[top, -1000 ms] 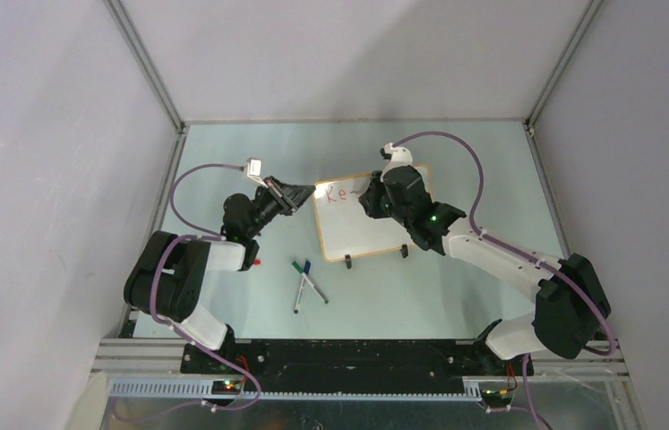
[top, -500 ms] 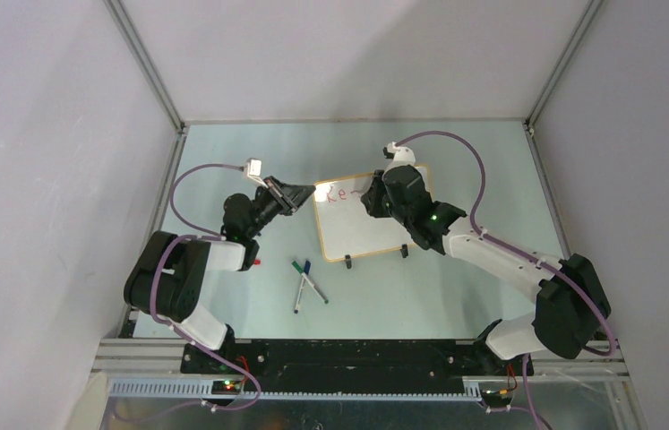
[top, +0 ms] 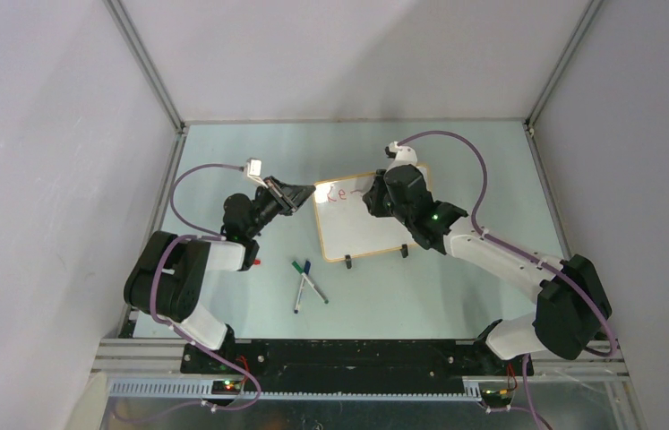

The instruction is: Write a sentence on the whiteboard

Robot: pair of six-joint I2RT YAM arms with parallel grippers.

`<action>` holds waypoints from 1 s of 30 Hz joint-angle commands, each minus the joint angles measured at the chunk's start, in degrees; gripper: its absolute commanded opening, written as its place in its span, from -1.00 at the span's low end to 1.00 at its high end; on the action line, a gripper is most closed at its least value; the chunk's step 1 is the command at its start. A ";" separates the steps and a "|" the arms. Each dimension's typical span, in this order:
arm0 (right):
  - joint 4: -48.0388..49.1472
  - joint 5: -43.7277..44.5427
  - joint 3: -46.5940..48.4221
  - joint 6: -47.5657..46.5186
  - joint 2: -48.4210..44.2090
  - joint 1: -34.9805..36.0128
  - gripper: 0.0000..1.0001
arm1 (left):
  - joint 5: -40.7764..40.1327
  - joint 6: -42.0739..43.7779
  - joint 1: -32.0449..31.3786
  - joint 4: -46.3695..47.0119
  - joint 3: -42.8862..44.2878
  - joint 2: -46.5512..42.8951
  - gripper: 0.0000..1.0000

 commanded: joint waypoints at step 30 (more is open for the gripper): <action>3.59 -2.29 2.01 -1.34 -0.83 -1.83 -1.00 | 0.10 1.06 -0.42 1.40 0.37 -2.28 -1.00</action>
